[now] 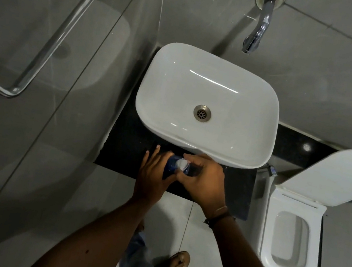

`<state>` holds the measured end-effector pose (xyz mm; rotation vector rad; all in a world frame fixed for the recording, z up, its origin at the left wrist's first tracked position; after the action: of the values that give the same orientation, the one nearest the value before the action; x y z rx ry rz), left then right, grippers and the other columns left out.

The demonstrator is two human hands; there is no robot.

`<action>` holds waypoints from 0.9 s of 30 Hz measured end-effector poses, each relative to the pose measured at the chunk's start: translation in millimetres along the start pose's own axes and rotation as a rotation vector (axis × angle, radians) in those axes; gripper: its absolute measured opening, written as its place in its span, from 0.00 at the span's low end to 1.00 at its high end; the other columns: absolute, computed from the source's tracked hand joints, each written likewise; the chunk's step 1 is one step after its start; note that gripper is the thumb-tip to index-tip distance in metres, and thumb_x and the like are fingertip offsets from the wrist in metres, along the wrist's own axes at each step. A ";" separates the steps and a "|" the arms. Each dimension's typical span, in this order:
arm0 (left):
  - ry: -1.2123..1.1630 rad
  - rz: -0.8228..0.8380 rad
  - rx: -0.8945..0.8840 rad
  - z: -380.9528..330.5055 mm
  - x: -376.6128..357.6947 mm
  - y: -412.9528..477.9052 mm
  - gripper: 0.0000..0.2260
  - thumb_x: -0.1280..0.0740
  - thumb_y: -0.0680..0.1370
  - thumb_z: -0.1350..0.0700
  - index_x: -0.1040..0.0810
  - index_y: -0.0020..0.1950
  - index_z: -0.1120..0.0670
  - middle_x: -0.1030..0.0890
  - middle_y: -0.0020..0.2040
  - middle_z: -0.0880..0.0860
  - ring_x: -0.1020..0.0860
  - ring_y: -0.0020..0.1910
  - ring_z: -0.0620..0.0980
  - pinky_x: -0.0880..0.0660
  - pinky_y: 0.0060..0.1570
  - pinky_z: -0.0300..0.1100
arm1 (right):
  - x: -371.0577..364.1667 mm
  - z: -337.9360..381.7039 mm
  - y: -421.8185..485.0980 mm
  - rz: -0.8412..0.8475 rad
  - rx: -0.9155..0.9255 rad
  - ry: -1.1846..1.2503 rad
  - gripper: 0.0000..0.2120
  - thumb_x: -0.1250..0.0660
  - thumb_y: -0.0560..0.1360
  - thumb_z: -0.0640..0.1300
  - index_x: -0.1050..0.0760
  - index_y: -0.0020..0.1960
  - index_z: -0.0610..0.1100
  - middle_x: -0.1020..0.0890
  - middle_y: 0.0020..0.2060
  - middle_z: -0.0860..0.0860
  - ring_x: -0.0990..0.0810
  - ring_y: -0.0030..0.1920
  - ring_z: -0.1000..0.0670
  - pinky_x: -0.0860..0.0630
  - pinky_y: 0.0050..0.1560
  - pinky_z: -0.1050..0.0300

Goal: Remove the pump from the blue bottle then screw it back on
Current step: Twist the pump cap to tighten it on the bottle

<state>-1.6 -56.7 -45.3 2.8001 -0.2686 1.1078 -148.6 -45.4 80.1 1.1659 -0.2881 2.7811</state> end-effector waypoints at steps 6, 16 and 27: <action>-0.028 -0.028 -0.010 0.1 0.4 -1.1 0.33 0.42 0.79 0.32 0.27 0.72 0.56 0.22 0.70 0.55 0.37 0.79 0.53 0.45 0.80 0.56 | 3.2 0.0 1.5 0.034 0.035 0.021 0.21 0.18 0.66 0.47 0.14 0.59 0.51 0.16 0.49 0.59 0.14 0.48 0.56 0.15 0.53 0.59; -0.204 0.061 0.081 -12.4 18.9 -3.7 0.30 0.26 0.74 0.40 0.28 0.72 0.49 0.23 0.65 0.49 0.24 0.60 0.45 0.32 0.53 0.25 | -19.9 -43.0 -14.5 0.163 -0.217 0.159 0.35 0.23 0.72 0.31 0.28 0.77 0.44 0.20 0.71 0.46 0.20 0.70 0.46 0.22 0.72 0.45; -0.293 -0.035 0.119 10.6 66.2 -1.2 0.29 0.27 0.76 0.41 0.30 0.74 0.47 0.25 0.68 0.47 0.22 0.63 0.45 0.21 0.59 0.44 | -65.8 -8.1 3.6 0.090 -0.096 0.303 0.24 0.28 0.77 0.32 0.23 0.73 0.40 0.15 0.66 0.45 0.17 0.67 0.46 0.24 0.74 0.48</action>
<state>53.2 -65.4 -7.6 3.0572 -0.1831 0.7261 -108.9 -49.1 27.1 0.7136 -0.4459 2.9292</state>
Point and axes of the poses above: each hand's wrist, its own y-axis towards the middle knuckle, its own x-axis out of the back of the hand, z = x × y, the point moved 2 cm from there along y, towards the middle knuckle
